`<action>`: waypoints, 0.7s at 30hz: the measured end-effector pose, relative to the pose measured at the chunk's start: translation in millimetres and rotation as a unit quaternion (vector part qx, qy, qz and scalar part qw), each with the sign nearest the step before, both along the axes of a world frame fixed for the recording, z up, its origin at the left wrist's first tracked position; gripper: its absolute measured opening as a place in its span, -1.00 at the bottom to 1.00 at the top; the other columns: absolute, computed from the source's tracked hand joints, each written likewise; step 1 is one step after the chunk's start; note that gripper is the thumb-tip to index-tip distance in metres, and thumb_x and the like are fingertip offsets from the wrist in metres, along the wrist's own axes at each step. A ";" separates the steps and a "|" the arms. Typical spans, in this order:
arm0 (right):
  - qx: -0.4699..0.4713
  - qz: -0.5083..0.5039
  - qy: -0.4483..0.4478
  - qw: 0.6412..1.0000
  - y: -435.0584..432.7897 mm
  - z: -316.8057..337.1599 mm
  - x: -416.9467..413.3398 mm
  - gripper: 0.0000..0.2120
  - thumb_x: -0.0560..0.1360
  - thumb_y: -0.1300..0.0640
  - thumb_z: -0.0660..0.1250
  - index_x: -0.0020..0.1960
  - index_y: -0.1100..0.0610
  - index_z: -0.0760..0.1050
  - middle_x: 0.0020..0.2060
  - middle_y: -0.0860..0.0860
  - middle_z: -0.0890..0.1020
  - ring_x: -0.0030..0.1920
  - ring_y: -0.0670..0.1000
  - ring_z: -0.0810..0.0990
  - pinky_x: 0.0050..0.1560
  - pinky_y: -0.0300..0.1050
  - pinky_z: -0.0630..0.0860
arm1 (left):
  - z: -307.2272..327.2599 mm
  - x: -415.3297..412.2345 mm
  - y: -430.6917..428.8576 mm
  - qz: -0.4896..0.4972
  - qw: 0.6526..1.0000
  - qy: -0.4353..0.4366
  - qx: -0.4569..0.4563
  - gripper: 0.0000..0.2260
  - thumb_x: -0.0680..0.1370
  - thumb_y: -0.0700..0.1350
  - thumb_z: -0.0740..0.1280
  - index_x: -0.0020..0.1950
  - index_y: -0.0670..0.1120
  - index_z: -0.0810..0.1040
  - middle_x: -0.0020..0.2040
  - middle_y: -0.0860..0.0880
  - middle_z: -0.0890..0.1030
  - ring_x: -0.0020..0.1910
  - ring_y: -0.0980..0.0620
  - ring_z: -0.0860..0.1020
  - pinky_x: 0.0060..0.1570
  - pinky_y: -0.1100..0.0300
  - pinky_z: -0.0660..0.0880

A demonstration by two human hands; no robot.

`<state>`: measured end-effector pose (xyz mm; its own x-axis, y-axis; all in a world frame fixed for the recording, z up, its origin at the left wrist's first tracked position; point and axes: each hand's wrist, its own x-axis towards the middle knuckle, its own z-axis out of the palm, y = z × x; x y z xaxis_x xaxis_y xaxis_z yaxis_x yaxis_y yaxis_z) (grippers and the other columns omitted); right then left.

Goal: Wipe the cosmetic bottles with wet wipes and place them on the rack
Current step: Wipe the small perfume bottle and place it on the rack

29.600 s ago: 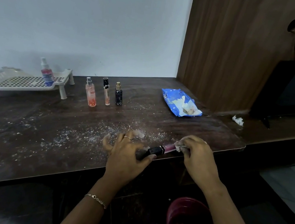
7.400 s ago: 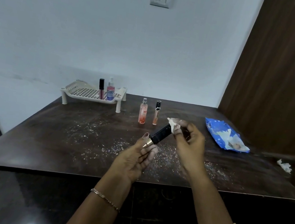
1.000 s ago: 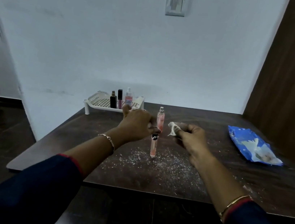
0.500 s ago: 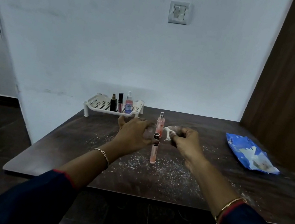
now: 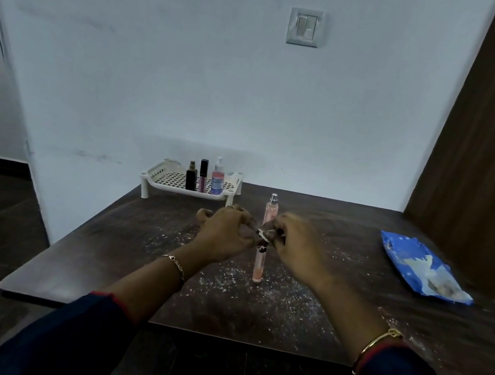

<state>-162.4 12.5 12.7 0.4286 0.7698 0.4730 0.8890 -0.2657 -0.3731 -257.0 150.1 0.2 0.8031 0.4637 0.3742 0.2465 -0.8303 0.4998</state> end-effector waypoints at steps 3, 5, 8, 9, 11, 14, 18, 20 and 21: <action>-0.020 0.012 -0.024 0.999 -0.3 1.6 1.0 -0.90 0.51 0.21 0.31 0.01 0.15 0.56 -0.06 -0.02 0.53 -0.10 -0.12 0.44 -0.16 -0.39 0.31 | 3.0 -0.2 -2.1 0.013 1.000 0.009 0.011 -0.83 0.38 0.18 0.41 -0.19 0.14 0.53 0.02 0.18 0.52 0.10 0.13 0.44 0.17 -0.04 0.18; -0.012 0.014 -0.029 0.999 0.1 1.4 2.2 -0.90 0.51 0.22 0.31 0.00 0.15 0.57 -0.08 -0.03 0.54 -0.10 -0.12 0.44 -0.15 -0.39 0.29 | 4.6 0.1 -4.1 0.016 1.000 0.015 0.012 -0.83 0.38 0.18 0.41 -0.17 0.13 0.53 0.04 0.18 0.52 0.11 0.14 0.42 0.17 -0.03 0.17; 0.010 0.018 -0.036 0.999 0.8 -1.1 3.3 -0.93 0.50 0.24 0.32 -0.05 0.15 0.57 -0.13 -0.04 0.54 -0.15 -0.13 0.45 -0.21 -0.44 0.27 | 3.8 3.1 -0.6 -0.004 0.999 0.019 -0.034 -0.83 0.36 0.15 0.44 -0.19 0.16 0.49 0.01 0.19 0.49 0.13 0.10 0.44 0.25 -0.10 0.24; 0.018 0.021 -0.033 0.999 0.6 -2.2 4.4 -0.94 0.49 0.25 0.33 -0.07 0.15 0.57 -0.14 -0.05 0.54 -0.15 -0.13 0.45 -0.20 -0.42 0.28 | 3.9 3.7 0.7 -0.008 0.999 0.013 -0.047 -0.82 0.35 0.14 0.45 -0.16 0.17 0.50 0.01 0.19 0.48 0.13 0.10 0.45 0.25 -0.10 0.26; 0.032 0.023 -0.025 0.999 0.3 -5.6 7.7 -0.94 0.48 0.26 0.34 -0.09 0.15 0.56 -0.16 -0.04 0.55 -0.16 -0.11 0.47 -0.18 -0.37 0.33 | 7.1 3.8 -0.5 -0.007 0.999 0.010 -0.041 -0.80 0.37 0.11 0.45 -0.08 0.16 0.51 0.02 0.19 0.48 0.13 0.13 0.42 0.23 0.00 0.20; 0.066 0.009 0.017 0.998 -0.6 -11.5 10.0 -0.95 0.45 0.27 0.38 -0.12 0.15 0.57 -0.18 -0.07 0.56 -0.20 -0.15 0.48 -0.20 -0.39 0.35 | 11.8 3.5 -3.9 -0.006 0.999 0.027 -0.025 -0.88 0.43 0.05 0.41 -0.09 0.17 0.50 0.02 0.22 0.52 0.13 0.16 0.39 0.09 0.07 0.09; 0.152 -0.011 0.151 0.977 2.7 -22.6 5.9 -0.76 0.40 0.31 0.43 -0.26 0.00 0.50 -0.26 -0.13 0.55 -0.24 -0.25 0.50 -0.25 -0.46 0.41 | 15.6 5.0 -3.7 0.001 0.999 0.044 0.003 -0.93 0.47 0.04 0.37 -0.06 0.14 0.57 0.00 0.19 0.58 0.13 0.13 0.43 0.07 0.05 0.08; 0.182 -0.005 0.229 0.956 4.7 -28.6 5.9 -0.69 0.39 0.33 0.44 -0.32 -0.04 0.47 -0.31 -0.07 0.58 -0.27 -0.11 0.56 -0.24 -0.33 0.45 | 18.1 4.3 -2.2 0.012 0.999 0.046 0.021 -0.87 0.47 0.08 0.37 -0.02 0.12 0.60 0.01 0.20 0.59 0.10 0.17 0.41 0.06 0.06 0.07; 0.193 -0.003 0.248 0.949 5.0 -30.4 5.6 -0.68 0.39 0.33 0.44 -0.34 -0.04 0.46 -0.34 -0.03 0.58 -0.29 -0.06 0.55 -0.25 -0.24 0.46 | 18.7 3.9 -0.8 0.012 0.998 0.047 0.036 -0.85 0.47 0.10 0.36 -0.01 0.11 0.61 0.00 0.22 0.58 0.07 0.19 0.39 0.07 0.06 0.07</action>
